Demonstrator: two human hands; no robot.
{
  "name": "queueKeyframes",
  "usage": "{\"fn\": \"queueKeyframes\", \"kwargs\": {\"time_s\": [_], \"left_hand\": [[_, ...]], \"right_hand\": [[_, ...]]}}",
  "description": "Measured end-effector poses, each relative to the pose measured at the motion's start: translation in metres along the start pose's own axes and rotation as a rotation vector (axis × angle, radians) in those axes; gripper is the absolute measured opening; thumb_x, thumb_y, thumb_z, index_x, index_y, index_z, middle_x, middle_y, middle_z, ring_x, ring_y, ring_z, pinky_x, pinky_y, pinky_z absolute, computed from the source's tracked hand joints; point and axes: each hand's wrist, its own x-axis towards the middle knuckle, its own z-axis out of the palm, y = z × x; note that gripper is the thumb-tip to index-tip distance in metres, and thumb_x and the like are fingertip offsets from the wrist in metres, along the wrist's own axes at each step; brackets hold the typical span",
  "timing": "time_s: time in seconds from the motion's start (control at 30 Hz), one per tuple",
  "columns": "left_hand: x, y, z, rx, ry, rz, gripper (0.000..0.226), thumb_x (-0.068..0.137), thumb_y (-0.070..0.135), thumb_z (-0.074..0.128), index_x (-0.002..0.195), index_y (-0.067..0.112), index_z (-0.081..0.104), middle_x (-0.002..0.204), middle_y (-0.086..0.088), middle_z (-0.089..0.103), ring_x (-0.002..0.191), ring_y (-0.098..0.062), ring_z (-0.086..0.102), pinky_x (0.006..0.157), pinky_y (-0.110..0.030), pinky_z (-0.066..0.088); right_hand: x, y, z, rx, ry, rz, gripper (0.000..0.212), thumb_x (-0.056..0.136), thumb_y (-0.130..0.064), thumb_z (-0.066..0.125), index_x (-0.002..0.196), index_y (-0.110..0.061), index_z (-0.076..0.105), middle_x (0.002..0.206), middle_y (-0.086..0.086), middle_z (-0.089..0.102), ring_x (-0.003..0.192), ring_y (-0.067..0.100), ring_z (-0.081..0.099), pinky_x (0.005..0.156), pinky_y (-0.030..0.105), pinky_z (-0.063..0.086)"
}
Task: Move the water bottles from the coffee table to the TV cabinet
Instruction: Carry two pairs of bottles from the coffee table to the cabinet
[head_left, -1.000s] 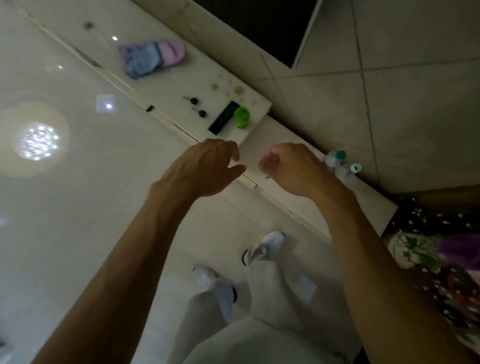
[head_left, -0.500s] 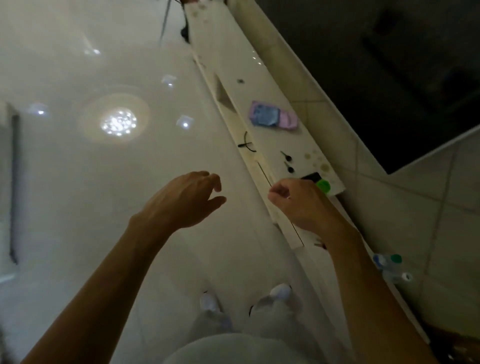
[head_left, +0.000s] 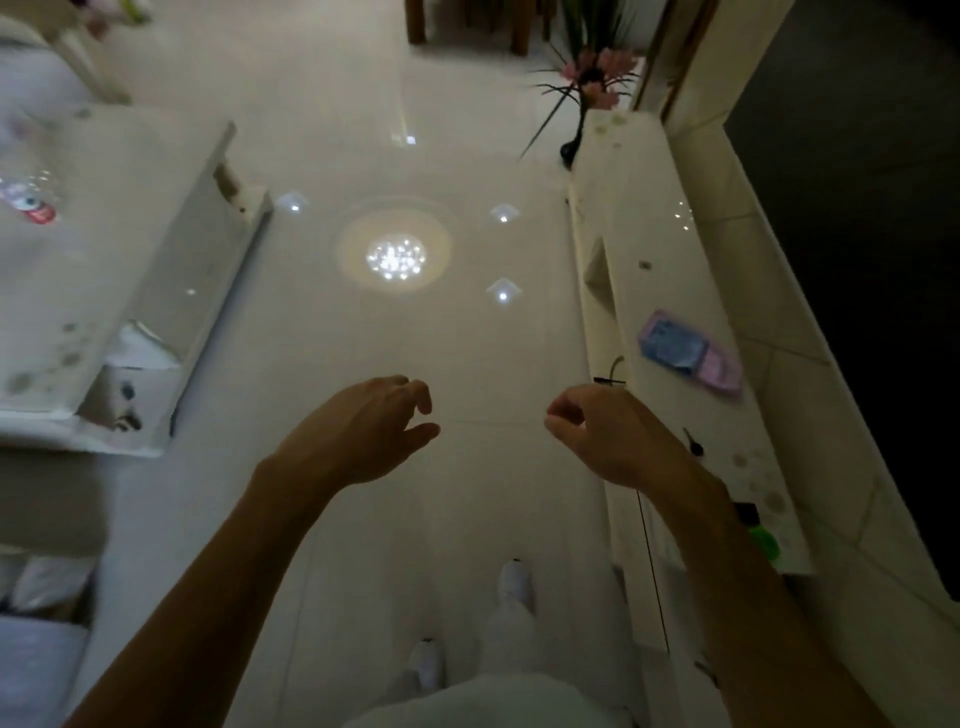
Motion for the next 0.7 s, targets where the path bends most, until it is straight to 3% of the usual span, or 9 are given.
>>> {"fn": "queueKeyframes", "kwargs": {"time_s": [0.37, 0.7], "left_hand": [[0.040, 0.030, -0.043, -0.055, 0.124, -0.134, 0.034, 0.094, 0.042, 0.050, 0.118, 0.019, 0.057, 0.116, -0.002, 0.061, 0.096, -0.015, 0.059, 0.086, -0.032, 0.051], [0.054, 0.004, -0.062, -0.112, 0.140, -0.239, 0.034, 0.093, 0.041, 0.051, 0.119, 0.019, 0.057, 0.116, -0.002, 0.061, 0.098, -0.012, 0.057, 0.084, -0.026, 0.047]], "right_hand": [[0.093, 0.008, -0.059, -0.079, -0.054, -0.268, 0.030, 0.095, -0.035, 0.056, 0.111, -0.012, 0.067, 0.107, 0.005, 0.068, 0.094, 0.018, 0.062, 0.088, 0.041, 0.053], [0.150, -0.018, -0.063, -0.106, -0.106, -0.397, 0.030, 0.095, -0.035, 0.056, 0.111, -0.013, 0.068, 0.106, 0.003, 0.068, 0.087, 0.014, 0.059, 0.082, 0.031, 0.050]]}}
